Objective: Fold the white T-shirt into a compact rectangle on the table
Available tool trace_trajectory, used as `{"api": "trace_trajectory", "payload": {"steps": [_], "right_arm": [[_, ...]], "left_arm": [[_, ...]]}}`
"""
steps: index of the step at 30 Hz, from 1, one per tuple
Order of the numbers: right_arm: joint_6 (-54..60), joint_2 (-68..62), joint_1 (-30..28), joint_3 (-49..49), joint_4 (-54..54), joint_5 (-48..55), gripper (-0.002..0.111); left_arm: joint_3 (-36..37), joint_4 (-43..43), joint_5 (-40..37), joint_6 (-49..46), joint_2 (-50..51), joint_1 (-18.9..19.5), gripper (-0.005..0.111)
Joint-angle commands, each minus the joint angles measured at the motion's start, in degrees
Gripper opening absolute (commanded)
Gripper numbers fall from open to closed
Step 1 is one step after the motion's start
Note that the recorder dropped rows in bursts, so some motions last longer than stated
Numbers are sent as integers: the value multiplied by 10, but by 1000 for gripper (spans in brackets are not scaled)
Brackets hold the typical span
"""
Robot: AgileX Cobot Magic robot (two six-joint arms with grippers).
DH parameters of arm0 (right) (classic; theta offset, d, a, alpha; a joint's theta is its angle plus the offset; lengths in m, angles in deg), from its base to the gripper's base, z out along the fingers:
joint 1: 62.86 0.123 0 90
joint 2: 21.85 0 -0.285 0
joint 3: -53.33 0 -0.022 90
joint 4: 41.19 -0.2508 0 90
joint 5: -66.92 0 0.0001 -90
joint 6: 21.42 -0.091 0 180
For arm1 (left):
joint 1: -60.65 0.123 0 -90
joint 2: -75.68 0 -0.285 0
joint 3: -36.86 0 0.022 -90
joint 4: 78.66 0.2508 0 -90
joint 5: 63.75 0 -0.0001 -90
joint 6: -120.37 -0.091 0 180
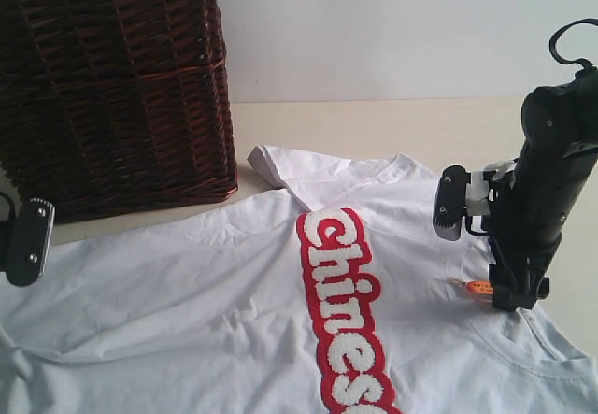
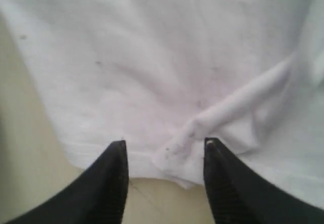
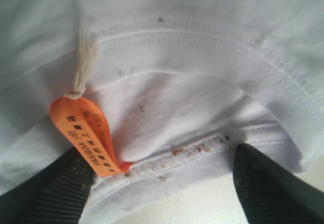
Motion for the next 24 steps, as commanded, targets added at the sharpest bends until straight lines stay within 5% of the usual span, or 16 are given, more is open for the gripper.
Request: {"api": "trace_trajectory", "payload": {"steps": [1,5,17,24], "right_arm": [[-3,-32,-3,-10,-2,-44,74],[-3,-32,-3,-10,-19,-44,74],[-1,-32,-3,-10,-25,-44,74],[-1,-32,-3,-10,-25,-44,74]], "left_arm": [[-21,-38,-39,-3,-22,-3,47],[-11,-41,-48,-21,-14,-3,53],[39,-24,9,-92,-15,0,100],[45,-23,86,-102,-6,23,105]]}}
